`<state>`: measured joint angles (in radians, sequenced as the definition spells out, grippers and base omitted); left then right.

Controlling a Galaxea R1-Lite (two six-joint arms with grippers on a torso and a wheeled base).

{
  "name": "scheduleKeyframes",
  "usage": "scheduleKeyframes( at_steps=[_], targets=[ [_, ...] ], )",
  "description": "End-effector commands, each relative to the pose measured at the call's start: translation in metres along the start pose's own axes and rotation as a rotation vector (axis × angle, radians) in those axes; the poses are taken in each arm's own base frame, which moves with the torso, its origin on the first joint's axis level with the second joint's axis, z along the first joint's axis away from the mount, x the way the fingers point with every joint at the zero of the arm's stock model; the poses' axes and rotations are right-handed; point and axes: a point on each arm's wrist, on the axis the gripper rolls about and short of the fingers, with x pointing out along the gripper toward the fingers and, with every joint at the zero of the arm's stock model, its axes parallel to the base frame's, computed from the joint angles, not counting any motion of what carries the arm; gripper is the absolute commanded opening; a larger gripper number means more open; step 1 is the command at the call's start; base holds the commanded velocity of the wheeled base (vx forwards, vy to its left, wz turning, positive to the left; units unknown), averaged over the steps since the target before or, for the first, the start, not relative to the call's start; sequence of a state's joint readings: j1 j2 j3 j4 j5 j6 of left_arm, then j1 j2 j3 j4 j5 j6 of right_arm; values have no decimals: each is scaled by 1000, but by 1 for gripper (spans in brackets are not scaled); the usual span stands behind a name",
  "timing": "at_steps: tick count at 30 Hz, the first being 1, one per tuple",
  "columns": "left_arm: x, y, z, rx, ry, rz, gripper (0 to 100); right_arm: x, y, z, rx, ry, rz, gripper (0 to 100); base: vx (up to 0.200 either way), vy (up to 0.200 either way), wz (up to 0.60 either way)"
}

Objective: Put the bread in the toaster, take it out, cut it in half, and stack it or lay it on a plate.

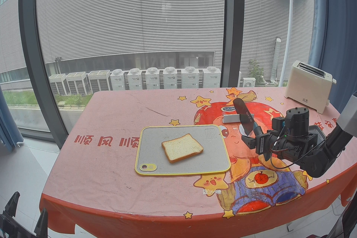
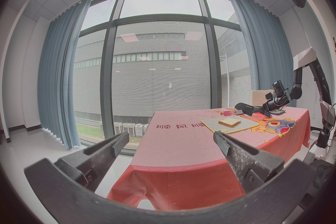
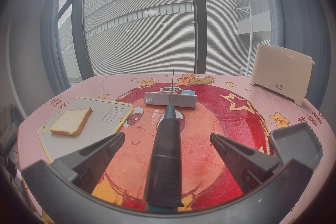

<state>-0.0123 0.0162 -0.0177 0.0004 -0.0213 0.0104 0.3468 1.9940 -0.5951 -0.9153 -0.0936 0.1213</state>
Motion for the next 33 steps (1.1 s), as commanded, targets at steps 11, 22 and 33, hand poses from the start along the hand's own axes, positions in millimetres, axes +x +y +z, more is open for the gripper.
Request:
scheduleKeyframes(
  at_steps=[11, 22, 33],
  targets=[
    [1, 0, -5, 0, 10, 0, 100, -1, 1, 1, -1, -3, 3, 0, 0, 0, 0],
    [1, 0, -5, 0, 10, 0, 100, -6, 2, 6, 0, -26, 9, 0, 0, 0, 0],
    [1, 0, -5, 0, 10, 0, 100, -19, 3, 17, 3, -71, 16, 0, 0, 0, 0]
  ],
)
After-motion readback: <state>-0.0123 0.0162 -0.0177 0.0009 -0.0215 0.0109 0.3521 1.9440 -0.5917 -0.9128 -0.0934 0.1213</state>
